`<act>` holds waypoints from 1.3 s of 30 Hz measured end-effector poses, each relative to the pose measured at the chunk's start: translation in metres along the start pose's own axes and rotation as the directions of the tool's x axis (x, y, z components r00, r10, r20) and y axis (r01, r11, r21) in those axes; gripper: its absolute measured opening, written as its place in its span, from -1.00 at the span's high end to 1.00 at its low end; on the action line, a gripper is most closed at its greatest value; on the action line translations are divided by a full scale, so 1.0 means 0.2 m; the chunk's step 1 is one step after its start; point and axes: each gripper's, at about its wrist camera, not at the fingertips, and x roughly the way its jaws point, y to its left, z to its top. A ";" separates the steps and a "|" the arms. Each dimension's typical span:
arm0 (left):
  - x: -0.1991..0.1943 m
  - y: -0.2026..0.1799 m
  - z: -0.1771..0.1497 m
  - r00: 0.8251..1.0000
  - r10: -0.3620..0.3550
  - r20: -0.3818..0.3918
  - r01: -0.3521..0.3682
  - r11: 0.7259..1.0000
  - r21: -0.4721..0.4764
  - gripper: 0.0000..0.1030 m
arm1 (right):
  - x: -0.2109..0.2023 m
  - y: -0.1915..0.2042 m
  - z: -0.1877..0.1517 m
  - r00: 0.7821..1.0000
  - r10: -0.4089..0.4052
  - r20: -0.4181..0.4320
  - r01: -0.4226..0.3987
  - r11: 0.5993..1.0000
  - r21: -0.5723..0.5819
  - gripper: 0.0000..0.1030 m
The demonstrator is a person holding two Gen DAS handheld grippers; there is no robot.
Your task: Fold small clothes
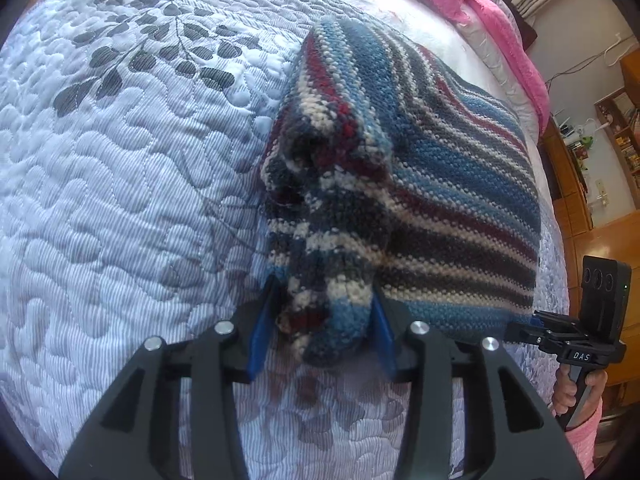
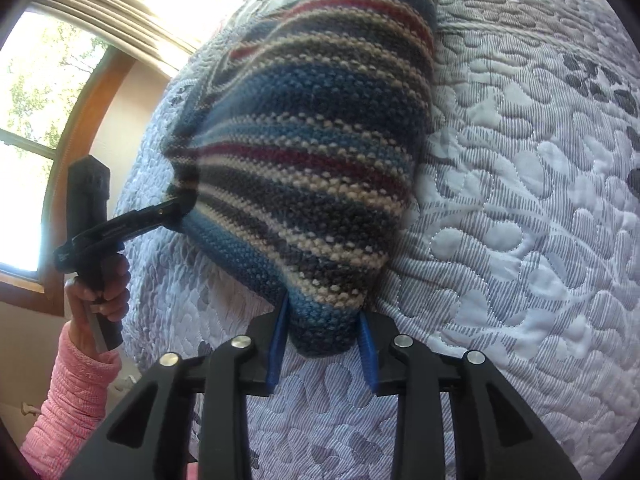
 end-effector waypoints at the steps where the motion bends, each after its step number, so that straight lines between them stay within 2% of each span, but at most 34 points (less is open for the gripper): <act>1: -0.03 0.00 0.00 1.000 -0.017 0.000 0.017 1.000 0.004 -0.04 | -0.03 0.01 0.01 1.000 -0.001 0.010 0.001 1.000 -0.009 0.22; 4: -0.14 0.01 0.03 0.997 -0.068 0.018 0.068 0.997 0.020 -0.04 | -0.15 0.02 0.03 0.999 -0.017 0.046 0.019 0.999 -0.049 0.07; 8: -0.18 0.02 0.25 0.998 0.011 0.067 -0.012 1.000 0.014 -0.10 | -0.22 0.00 0.13 0.996 -0.043 0.078 0.046 0.998 -0.040 0.01; 12: -0.10 0.04 0.51 0.997 0.032 0.077 -0.027 0.998 -0.061 0.01 | -0.20 -0.05 0.18 0.996 -0.026 0.083 0.028 0.999 -0.021 -0.01; 15: -0.04 0.01 0.64 0.995 -0.056 0.080 0.064 0.993 -0.100 0.07 | -0.18 -0.08 0.19 0.996 -0.030 0.087 0.032 0.999 -0.016 -0.01; 17: 0.00 -0.01 0.69 0.994 -0.077 0.080 0.085 0.991 -0.103 0.05 | -0.16 -0.10 0.18 0.996 -0.019 0.084 0.020 1.000 -0.012 -0.01; 18: 0.03 -0.03 0.70 0.995 -0.070 0.071 0.077 0.991 -0.107 0.05 | -0.13 -0.10 0.19 0.997 -0.013 0.078 0.014 1.000 -0.008 -0.01; 20: 0.08 -0.03 0.71 0.995 -0.085 0.050 0.091 0.987 -0.135 0.34 | -0.10 -0.12 0.18 0.998 -0.012 0.068 0.012 1.000 -0.008 -0.01; 21: 0.10 -0.04 0.71 0.995 -0.096 0.037 0.101 0.985 -0.143 0.55 | -0.09 -0.13 0.18 0.998 -0.011 0.066 0.011 1.000 -0.004 -0.01; 24: 0.05 -0.08 0.69 0.992 -0.069 0.102 0.079 0.991 -0.105 0.78 | -0.07 -0.15 0.18 0.997 0.016 0.076 -0.016 1.000 0.006 -0.02; 26: -0.03 -0.05 0.67 0.980 -0.084 0.181 0.105 0.989 -0.105 0.79 | -0.07 -0.15 0.18 0.996 0.022 0.085 -0.022 1.000 -0.003 -0.02; 27: -0.04 -0.03 0.67 0.978 -0.075 0.192 0.098 0.989 -0.112 0.79 | -0.06 -0.15 0.18 0.996 0.019 0.086 -0.019 1.000 -0.005 -0.02; 30: 0.08 0.03 0.66 0.994 -0.015 0.106 0.028 0.992 -0.123 0.79 | -0.03 -0.15 0.18 0.997 0.023 0.079 -0.024 1.000 0.004 -0.02; 31: 0.12 0.04 0.65 0.997 -0.016 0.081 0.027 0.991 -0.131 0.78 | -0.03 -0.15 0.18 0.997 0.023 0.078 -0.023 1.000 0.005 -0.02; 33: 0.13 0.06 0.64 0.995 -0.035 0.091 0.048 0.988 -0.147 0.78 | -0.03 -0.15 0.18 0.997 0.020 0.074 -0.021 1.000 0.005 -0.02; 35: 0.09 0.06 0.63 0.991 -0.079 0.103 0.094 0.984 -0.151 0.75 | -0.05 -0.13 0.18 0.997 0.008 0.073 -0.008 1.000 -0.005 -0.02; 36: 0.06 0.06 0.62 0.989 -0.107 0.104 0.122 0.981 -0.153 0.60 | -0.06 -0.13 0.18 0.997 -0.001 0.075 0.002 1.000 -0.011 -0.06; 37: 0.02 0.06 0.60 0.985 -0.137 0.107 0.152 0.977 -0.148 0.27 | -0.09 -0.13 0.18 0.997 -0.010 0.079 0.011 1.000 -0.017 -0.09; 38: -0.01 0.07 0.59 0.979 -0.174 0.108 0.188 0.973 -0.134 0.04 | -0.11 -0.12 0.19 0.996 -0.019 0.086 0.021 1.000 -0.021 -0.17; 39: -0.04 0.07 0.57 0.971 -0.212 0.108 0.224 0.968 -0.115 -0.38 | -0.13 -0.12 0.20 0.995 -0.022 0.094 0.024 0.999 -0.023 -0.23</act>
